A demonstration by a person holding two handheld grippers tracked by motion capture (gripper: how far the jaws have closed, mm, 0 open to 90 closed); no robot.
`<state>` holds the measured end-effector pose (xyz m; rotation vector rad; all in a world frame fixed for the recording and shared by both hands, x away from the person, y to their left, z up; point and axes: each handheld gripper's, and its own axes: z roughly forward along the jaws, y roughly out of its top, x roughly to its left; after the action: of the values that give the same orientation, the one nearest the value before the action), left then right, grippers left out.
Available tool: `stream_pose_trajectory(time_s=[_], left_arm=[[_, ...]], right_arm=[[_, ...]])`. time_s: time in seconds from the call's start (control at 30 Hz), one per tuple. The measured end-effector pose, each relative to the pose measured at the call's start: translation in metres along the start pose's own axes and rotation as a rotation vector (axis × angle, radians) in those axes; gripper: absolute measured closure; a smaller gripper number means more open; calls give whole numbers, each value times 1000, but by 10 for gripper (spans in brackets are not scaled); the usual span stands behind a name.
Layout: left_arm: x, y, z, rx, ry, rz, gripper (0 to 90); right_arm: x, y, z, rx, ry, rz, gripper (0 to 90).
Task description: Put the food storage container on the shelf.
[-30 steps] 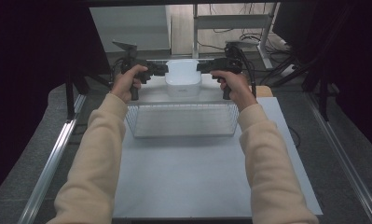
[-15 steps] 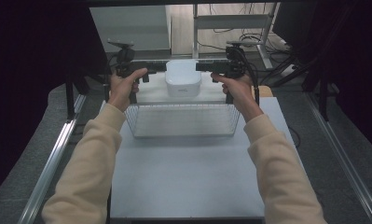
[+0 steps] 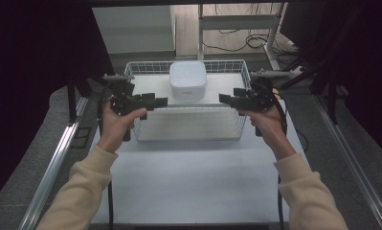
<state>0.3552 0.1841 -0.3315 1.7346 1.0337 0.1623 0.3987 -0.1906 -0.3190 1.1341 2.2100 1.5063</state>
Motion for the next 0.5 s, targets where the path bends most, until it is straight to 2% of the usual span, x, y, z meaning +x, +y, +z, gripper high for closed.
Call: stream_pose_trajectory(time_s=[0.07, 0.1, 0.13, 0.17, 0.2, 0.33, 0.37, 0.4, 0.43, 0.47, 0.5], left_arm=[[-6, -14, -2, 5, 5, 27, 295], [-8, -28, -4, 0, -3, 47, 296], [-8, -28, -4, 0, -3, 47, 296], [-9, -43, -4, 4, -5, 52, 295], [-9, -43, -4, 4, -5, 52, 295], [-11, -70, -5, 6, 5, 51, 295], [-11, -82, -3, 29, 0, 49, 293], [-11, -82, -3, 29, 0, 49, 292], [-11, -93, -1, 49, 2, 47, 290], [-11, -93, -1, 49, 2, 47, 290], [-11, -103, 1, 61, 2, 38, 290]], right_arm=[[2, -19, -14, 1, -6, -33, 289], [3, -26, -19, 0, -5, -42, 292], [3, -34, -23, 0, 3, -46, 297], [3, -41, -27, 5, 13, -46, 305], [3, -41, -27, 5, 13, -46, 305], [5, -71, -39, 23, 35, -53, 307], [6, -84, -44, 35, 41, -53, 307], [6, -84, -44, 35, 41, -53, 307], [6, -96, -48, 47, 46, -54, 307], [6, -102, -50, 53, 44, -53, 307], [5, -109, -51, 58, 41, -50, 307]])
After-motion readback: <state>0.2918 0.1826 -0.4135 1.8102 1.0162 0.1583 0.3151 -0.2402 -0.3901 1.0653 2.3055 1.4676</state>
